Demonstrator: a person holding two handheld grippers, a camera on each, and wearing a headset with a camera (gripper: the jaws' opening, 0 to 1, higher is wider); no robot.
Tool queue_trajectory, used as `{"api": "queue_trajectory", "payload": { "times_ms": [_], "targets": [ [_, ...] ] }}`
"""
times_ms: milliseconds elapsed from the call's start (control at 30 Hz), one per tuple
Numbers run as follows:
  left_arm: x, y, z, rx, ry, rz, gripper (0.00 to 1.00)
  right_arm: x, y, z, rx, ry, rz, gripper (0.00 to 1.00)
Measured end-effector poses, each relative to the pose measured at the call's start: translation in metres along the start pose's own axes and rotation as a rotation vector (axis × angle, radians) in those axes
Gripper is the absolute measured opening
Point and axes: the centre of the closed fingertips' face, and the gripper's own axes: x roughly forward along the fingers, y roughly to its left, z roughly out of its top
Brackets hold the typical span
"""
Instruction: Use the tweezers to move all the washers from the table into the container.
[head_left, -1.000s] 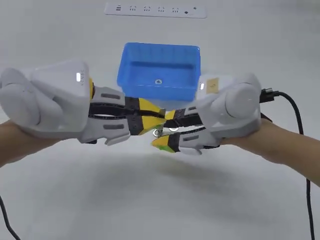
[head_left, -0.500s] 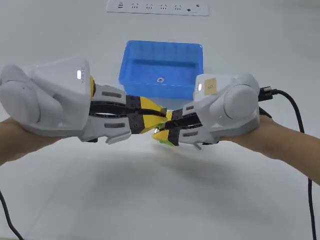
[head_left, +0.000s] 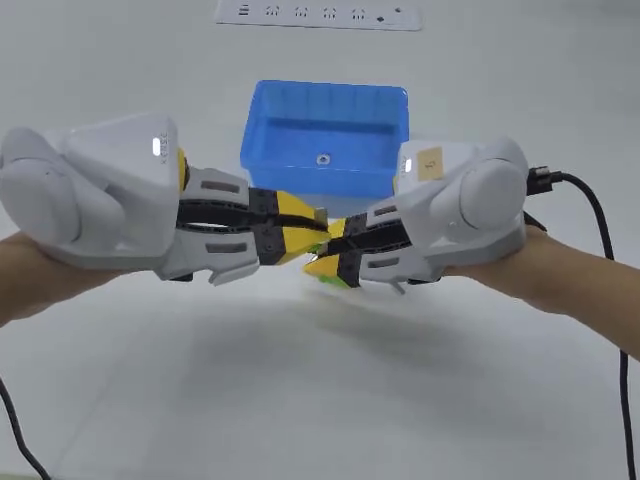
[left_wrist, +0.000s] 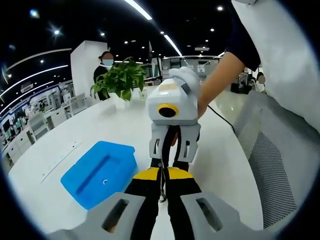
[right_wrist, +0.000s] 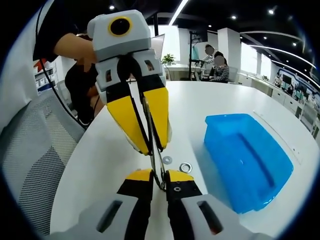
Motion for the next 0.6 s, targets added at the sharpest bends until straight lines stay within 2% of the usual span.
{"api": "queue_trajectory", "payload": {
  "times_ms": [167,300,600],
  "targets": [
    [0.0002,-0.0001,-0.0008,-0.003,0.002,0.003,0.07,0.0003,0.0023,0.0006,-0.032,0.002,0.014,0.09],
    [-0.0001,-0.0028,-0.0014,0.01,0.006,-0.012,0.07,-0.0001,0.004,0.0011,-0.026,-0.006,0.03,0.11],
    [-0.003,-0.003,-0.0044,0.021,0.022,-0.028,0.07,-0.0037,0.0052,0.006,-0.014,-0.077,0.106,0.11]
  ]
}}
